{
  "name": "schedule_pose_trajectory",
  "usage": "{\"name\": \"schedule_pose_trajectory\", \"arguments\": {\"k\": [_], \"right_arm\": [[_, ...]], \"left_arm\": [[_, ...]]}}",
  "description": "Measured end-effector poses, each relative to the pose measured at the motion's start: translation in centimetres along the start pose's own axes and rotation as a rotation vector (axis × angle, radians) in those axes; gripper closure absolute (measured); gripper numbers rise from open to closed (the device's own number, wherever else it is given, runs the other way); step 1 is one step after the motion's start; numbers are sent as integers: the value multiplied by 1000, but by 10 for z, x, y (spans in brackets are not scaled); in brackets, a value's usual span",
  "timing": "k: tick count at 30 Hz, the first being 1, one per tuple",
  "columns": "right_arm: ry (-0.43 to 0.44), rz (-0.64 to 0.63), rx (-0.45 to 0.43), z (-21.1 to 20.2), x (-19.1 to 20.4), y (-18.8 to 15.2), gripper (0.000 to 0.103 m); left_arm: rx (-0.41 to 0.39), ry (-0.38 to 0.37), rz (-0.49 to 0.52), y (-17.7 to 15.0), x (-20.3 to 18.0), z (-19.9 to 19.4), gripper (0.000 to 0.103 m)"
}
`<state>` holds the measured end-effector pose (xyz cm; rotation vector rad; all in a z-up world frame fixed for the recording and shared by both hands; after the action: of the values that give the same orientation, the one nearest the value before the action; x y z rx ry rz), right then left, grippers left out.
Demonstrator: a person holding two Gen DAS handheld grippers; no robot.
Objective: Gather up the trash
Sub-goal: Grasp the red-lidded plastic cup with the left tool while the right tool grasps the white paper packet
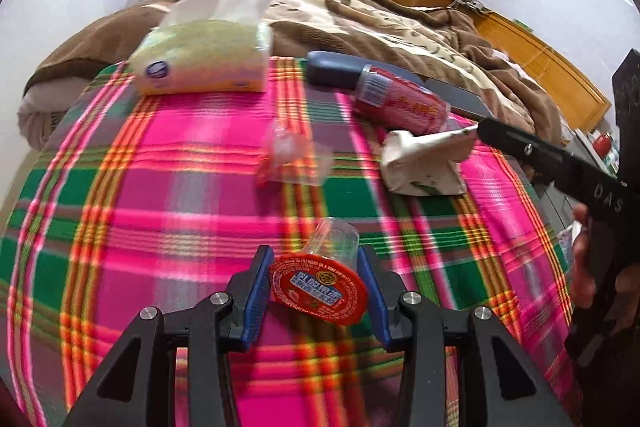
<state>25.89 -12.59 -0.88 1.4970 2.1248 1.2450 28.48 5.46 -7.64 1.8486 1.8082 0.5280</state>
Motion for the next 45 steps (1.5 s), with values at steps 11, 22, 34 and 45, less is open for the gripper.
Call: {"name": "schedule_pose_trajectory", "arguments": {"k": [11,22,34,45], "right_arm": [[56,-128,124,26,11,4,38],[95,-180,251,21,29,-13,38],[-88,-342,229,31,31,-23,38],[-135,-311,180,32,26,-22,81]], "left_arm": [[4,2,-43,-4,26,-4,59],[2,-7,-47,-4,28,-3,59],[-4,-15,-55,-4,30,-2,58],[-21,5,-71,-1,28,1,59]]}}
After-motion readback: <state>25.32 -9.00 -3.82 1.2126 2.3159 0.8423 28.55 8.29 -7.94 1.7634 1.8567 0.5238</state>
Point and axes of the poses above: each gripper's, at about its wrist camera, not at the fingertips, and z roughly the way its jaws point, x to its left, y to its top, the point moved 3 cm from there along z, roughly the way its jaws point, and after that the axes turned 10 degrees about y, right-handed, at the moved point
